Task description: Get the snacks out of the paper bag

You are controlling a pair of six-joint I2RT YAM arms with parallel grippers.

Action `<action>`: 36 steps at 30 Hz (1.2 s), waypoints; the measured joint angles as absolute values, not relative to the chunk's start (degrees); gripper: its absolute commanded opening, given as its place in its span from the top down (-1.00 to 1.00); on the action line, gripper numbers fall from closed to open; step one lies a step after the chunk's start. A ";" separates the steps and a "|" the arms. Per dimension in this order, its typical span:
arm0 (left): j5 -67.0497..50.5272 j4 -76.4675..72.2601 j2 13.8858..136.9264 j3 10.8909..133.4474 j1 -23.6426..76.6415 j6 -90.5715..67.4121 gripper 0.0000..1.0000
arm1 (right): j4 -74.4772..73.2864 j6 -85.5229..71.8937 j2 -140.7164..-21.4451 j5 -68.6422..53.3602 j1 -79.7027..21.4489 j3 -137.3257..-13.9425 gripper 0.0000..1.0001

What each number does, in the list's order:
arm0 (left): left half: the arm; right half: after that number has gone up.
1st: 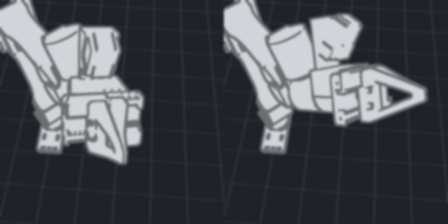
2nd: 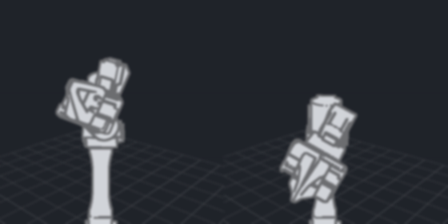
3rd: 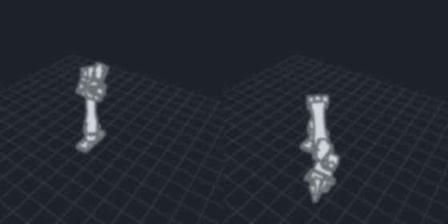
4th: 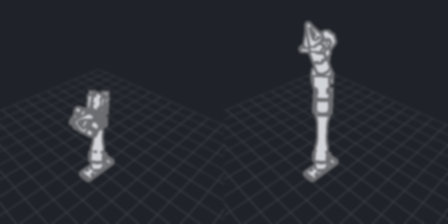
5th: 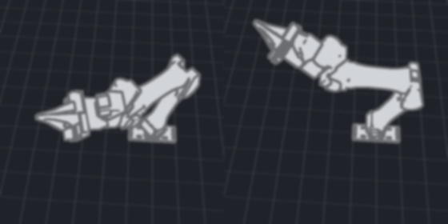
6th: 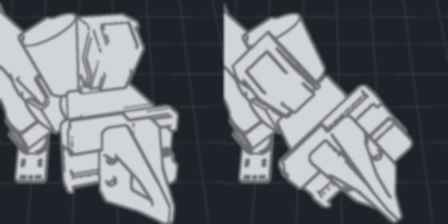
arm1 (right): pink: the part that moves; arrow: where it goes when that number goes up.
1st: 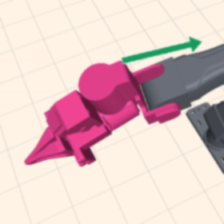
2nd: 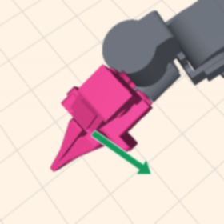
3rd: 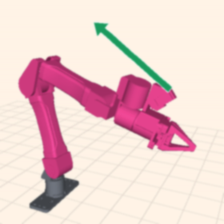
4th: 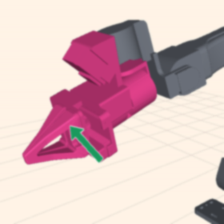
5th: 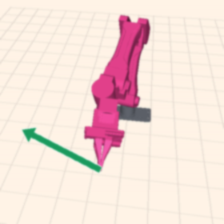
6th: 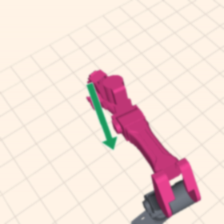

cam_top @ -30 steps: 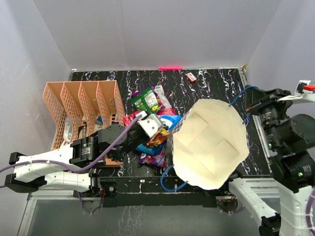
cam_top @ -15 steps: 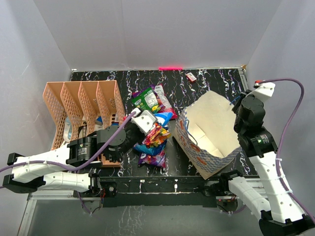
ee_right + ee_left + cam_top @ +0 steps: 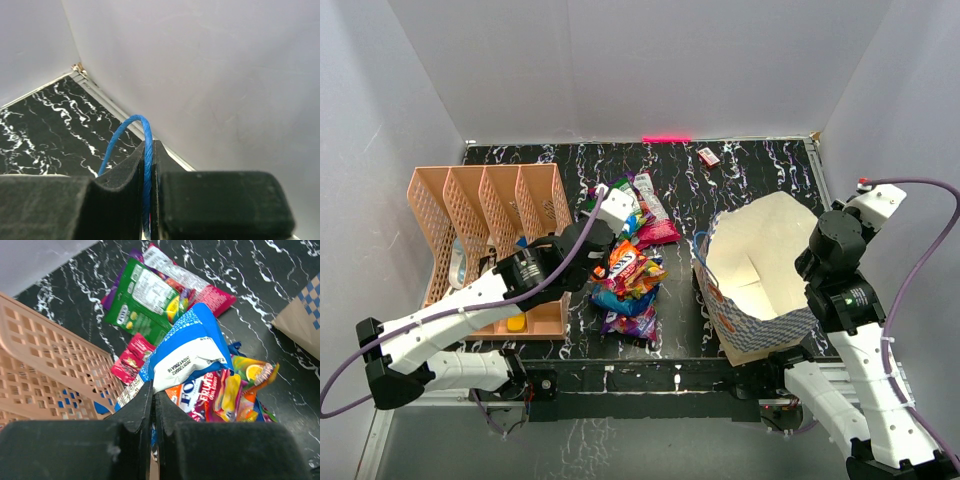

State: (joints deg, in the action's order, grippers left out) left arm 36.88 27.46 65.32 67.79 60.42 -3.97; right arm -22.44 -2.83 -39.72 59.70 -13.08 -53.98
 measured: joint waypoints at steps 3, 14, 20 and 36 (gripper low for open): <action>34.57 27.94 67.02 67.57 59.96 -5.30 1.00 | -22.37 -2.55 -39.86 61.49 -13.06 -53.67 0.85; 29.34 28.71 72.49 65.43 57.52 -7.53 1.00 | -16.21 -2.83 -50.11 55.77 -9.47 -58.00 0.85; 27.53 28.71 72.66 64.40 57.52 -8.12 1.00 | -13.89 -3.77 -53.84 46.50 1.76 -58.08 0.84; 20.25 29.39 79.44 63.75 57.47 -6.81 1.00 | -26.89 -6.79 -42.59 26.63 2.48 -61.25 -0.13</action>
State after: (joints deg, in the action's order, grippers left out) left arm 20.25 29.39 79.44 63.75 57.47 -6.81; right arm -26.89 -6.79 -42.59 26.63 2.48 -61.25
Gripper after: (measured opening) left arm 0.010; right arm 0.534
